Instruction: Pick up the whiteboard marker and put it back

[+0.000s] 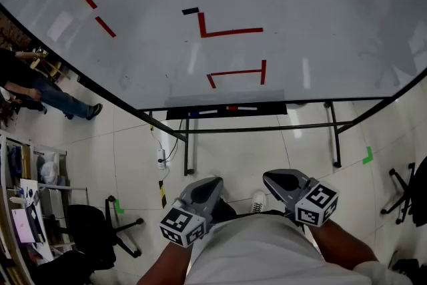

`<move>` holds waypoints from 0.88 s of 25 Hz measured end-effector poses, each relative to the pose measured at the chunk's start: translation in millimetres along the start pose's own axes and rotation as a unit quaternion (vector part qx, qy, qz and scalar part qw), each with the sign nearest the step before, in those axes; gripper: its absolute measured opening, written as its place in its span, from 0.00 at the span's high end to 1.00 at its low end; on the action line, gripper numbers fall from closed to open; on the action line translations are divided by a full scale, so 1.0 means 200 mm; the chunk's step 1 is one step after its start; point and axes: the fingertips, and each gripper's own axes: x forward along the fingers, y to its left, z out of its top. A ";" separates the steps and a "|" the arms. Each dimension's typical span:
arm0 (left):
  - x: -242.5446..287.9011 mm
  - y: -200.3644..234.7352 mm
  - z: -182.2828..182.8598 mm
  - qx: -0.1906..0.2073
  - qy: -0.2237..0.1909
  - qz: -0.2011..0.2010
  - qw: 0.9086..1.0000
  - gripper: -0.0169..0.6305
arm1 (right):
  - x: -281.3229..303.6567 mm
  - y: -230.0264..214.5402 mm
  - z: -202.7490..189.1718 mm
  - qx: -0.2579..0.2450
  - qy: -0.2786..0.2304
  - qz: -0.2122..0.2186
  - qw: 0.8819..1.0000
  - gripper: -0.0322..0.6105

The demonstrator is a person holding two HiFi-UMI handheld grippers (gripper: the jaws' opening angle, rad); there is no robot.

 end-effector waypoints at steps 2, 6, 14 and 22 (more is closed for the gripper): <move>0.04 0.04 0.01 -0.002 -0.001 -0.004 1.000 0.95 | 0.05 -0.03 0.00 0.000 0.005 -0.001 1.000 0.95; 0.09 0.14 0.06 0.002 0.000 -0.019 1.000 0.95 | 0.16 -0.08 0.04 -0.004 0.014 -0.012 1.000 0.95; 0.19 0.45 0.30 0.060 0.000 -0.072 0.996 0.95 | 0.41 -0.18 0.26 -0.039 -0.001 -0.082 0.996 0.95; 0.24 0.73 0.44 0.098 0.017 -0.134 0.986 0.95 | 0.67 -0.23 0.41 -0.066 -0.001 -0.158 0.985 0.95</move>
